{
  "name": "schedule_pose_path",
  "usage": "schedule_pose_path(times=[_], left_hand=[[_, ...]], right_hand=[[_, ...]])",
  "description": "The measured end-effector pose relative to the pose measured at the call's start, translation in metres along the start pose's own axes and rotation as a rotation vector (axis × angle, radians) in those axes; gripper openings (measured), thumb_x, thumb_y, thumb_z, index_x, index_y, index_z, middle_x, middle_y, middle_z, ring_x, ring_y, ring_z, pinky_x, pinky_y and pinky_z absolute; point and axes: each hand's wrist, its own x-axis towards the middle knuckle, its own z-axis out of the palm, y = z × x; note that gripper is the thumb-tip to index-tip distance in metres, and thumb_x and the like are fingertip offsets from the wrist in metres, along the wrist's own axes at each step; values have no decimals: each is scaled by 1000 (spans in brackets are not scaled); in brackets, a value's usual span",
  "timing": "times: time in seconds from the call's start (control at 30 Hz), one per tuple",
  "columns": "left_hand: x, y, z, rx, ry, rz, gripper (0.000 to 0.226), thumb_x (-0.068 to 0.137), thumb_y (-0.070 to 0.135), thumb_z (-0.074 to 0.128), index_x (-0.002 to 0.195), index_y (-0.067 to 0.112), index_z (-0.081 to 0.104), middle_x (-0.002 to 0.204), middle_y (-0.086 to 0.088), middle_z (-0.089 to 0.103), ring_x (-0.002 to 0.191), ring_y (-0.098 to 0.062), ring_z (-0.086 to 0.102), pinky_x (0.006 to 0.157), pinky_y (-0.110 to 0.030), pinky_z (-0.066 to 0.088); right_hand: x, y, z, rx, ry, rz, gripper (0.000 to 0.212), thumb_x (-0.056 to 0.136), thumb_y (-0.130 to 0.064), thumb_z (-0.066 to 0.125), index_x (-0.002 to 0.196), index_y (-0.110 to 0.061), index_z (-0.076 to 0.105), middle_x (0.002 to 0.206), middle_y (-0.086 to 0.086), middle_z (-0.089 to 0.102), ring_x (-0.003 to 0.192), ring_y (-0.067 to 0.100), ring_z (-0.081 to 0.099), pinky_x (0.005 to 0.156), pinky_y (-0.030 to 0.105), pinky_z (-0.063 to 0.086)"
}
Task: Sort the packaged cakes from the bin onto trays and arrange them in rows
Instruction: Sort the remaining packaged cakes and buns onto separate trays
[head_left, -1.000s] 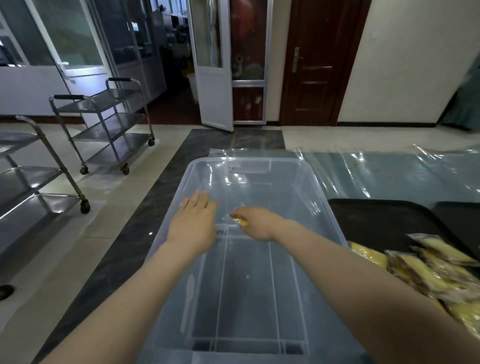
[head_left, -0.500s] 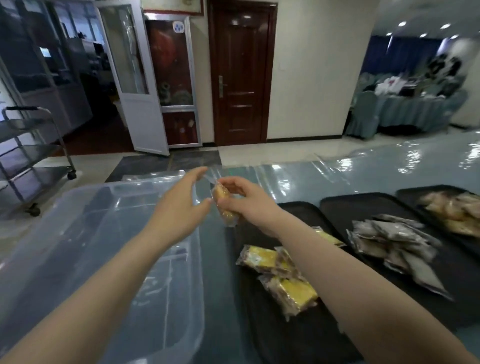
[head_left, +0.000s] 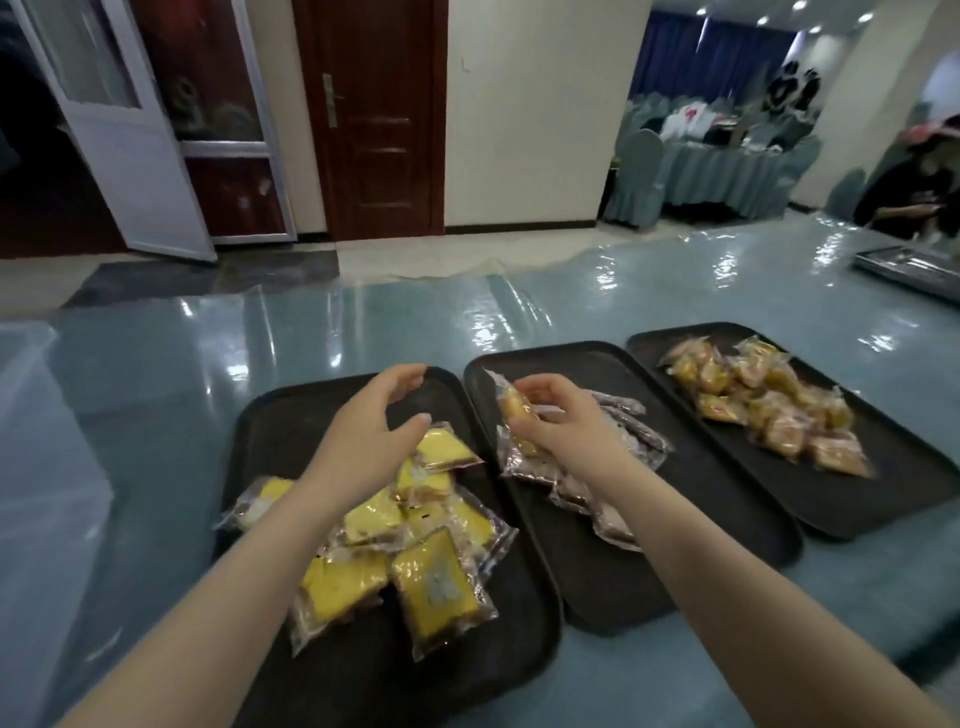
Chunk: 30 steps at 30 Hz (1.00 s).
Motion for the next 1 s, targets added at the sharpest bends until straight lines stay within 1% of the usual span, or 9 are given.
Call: schedule_pose_path(times=[0.1, 0.2, 0.3, 0.4, 0.47, 0.57, 0.7, 0.9, 1.0], left_hand=[[25, -1, 45, -76, -57, -16, 41, 87, 12, 59, 123, 31, 52, 121, 15, 57, 114, 4, 50, 87, -11, 38], [47, 0, 96, -162, -90, -67, 38, 87, 8, 59, 117, 30, 56, 116, 15, 61, 111, 2, 53, 98, -28, 42], [62, 5, 148, -234, -117, -137, 35, 87, 4, 57, 111, 29, 58, 112, 12, 64, 107, 0, 57, 98, -33, 45], [81, 9, 200, -251, -152, -160, 34, 87, 3, 59, 110, 28, 59, 112, 8, 65, 107, -3, 58, 97, -27, 45], [90, 13, 235, -257, -144, -185, 34, 87, 4, 59, 108, 31, 59, 110, 9, 65, 104, -1, 60, 90, -16, 45], [98, 21, 288, -292, -85, -267, 33, 89, 3, 57, 107, 30, 60, 106, 10, 67, 101, 2, 60, 84, -14, 46], [96, 28, 347, -297, -23, -419, 31, 90, 7, 56, 108, 31, 63, 100, 18, 69, 97, 6, 61, 79, -15, 45], [86, 32, 387, -231, 25, -538, 28, 89, 6, 57, 102, 29, 64, 96, 14, 71, 97, -3, 64, 90, -31, 48], [82, 33, 387, -205, 91, -588, 25, 89, 8, 58, 102, 27, 65, 96, 12, 72, 96, -7, 65, 90, -35, 49]], right_hand=[[-4, 43, -49, 38, 138, 61, 34, 80, -21, 74, 109, -35, 63, 107, -14, 65, 96, 5, 65, 77, 26, 57], [-10, 88, -104, 3, 269, 100, 33, 82, -16, 71, 112, -27, 64, 107, -11, 66, 97, 4, 64, 78, 23, 54], [-12, 134, -158, -3, 375, 184, 28, 86, -15, 68, 111, -27, 63, 104, -8, 67, 92, 5, 65, 67, 22, 55], [-7, 181, -210, -48, 452, 242, 26, 89, -18, 65, 113, -28, 62, 105, -8, 66, 85, 0, 64, 61, 18, 52], [1, 214, -246, -108, 465, 278, 26, 90, -25, 64, 115, -31, 61, 107, -11, 66, 90, 1, 63, 69, 23, 53], [11, 261, -300, -250, 435, 330, 32, 90, -31, 63, 121, -30, 58, 116, -9, 61, 104, 8, 59, 87, 36, 52], [21, 307, -355, -499, 332, 329, 41, 89, -31, 65, 128, -28, 54, 132, -2, 48, 119, 17, 49, 95, 31, 41], [38, 338, -381, -792, 1, 210, 45, 93, -27, 57, 138, -26, 50, 154, -4, 32, 145, 16, 14, 115, 36, 16], [42, 343, -381, -958, -78, 189, 46, 94, -29, 52, 140, -31, 45, 157, -4, 25, 147, 19, 7, 117, 42, 16]])
